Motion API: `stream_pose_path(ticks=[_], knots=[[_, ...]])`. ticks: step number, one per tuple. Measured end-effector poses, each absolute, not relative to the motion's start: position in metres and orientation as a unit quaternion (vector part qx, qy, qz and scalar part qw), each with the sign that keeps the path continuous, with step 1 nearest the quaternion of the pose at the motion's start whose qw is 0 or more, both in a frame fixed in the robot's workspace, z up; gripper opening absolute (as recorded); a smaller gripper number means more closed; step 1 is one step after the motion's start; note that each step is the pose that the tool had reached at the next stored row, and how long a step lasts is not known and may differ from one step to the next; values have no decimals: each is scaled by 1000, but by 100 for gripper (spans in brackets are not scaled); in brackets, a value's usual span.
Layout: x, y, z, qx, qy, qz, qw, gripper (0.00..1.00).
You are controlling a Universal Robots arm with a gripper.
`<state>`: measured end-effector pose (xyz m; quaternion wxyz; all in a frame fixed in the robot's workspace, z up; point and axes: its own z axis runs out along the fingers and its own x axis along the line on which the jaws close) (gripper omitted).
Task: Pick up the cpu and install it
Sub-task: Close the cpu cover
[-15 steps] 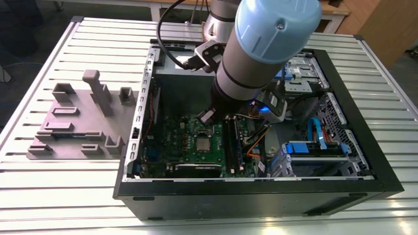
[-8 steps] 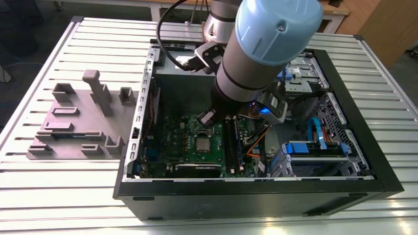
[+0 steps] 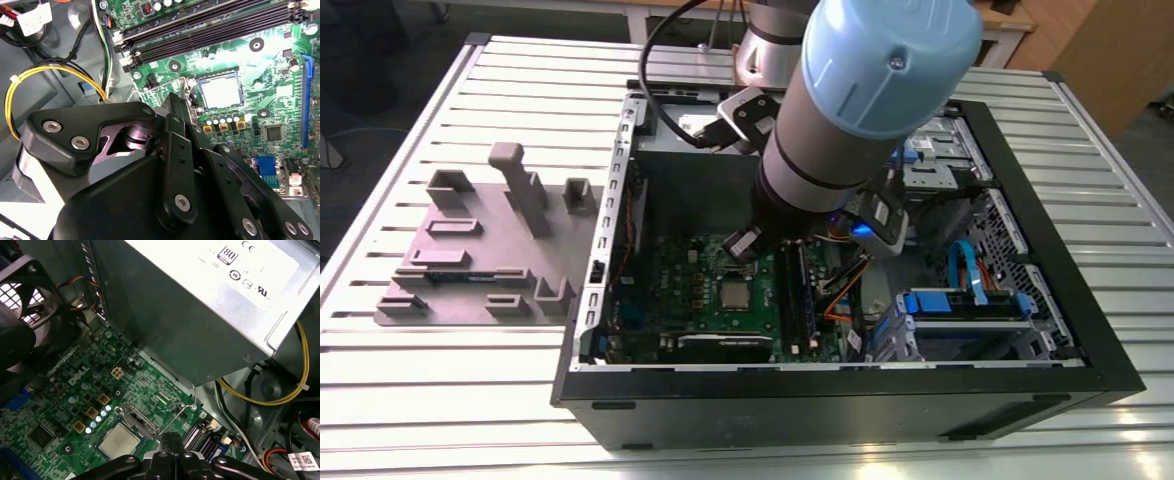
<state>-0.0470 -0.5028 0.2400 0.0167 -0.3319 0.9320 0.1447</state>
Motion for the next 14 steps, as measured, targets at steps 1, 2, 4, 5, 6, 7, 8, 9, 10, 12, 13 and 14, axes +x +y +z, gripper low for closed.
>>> stream_pose_path(ticks=[1,2,4,5,6,7,8,9,10,12,13,14], knots=[[-47,-503,240,-332,932,145,17,11],[-47,-504,240,-332,932,145,17,11],[-47,-506,240,-332,932,145,17,11],[-47,-506,240,-332,932,145,17,11],[-47,-507,240,-333,932,145,17,11],[-47,-507,240,-333,932,145,17,11],[-47,-507,240,-333,932,145,17,11],[-47,-508,240,-333,932,145,17,11],[-47,-508,240,-333,932,145,17,11],[-47,-510,240,-333,932,145,16,11],[-47,-510,240,-333,931,145,16,11],[-47,-510,240,-333,931,145,16,11]])
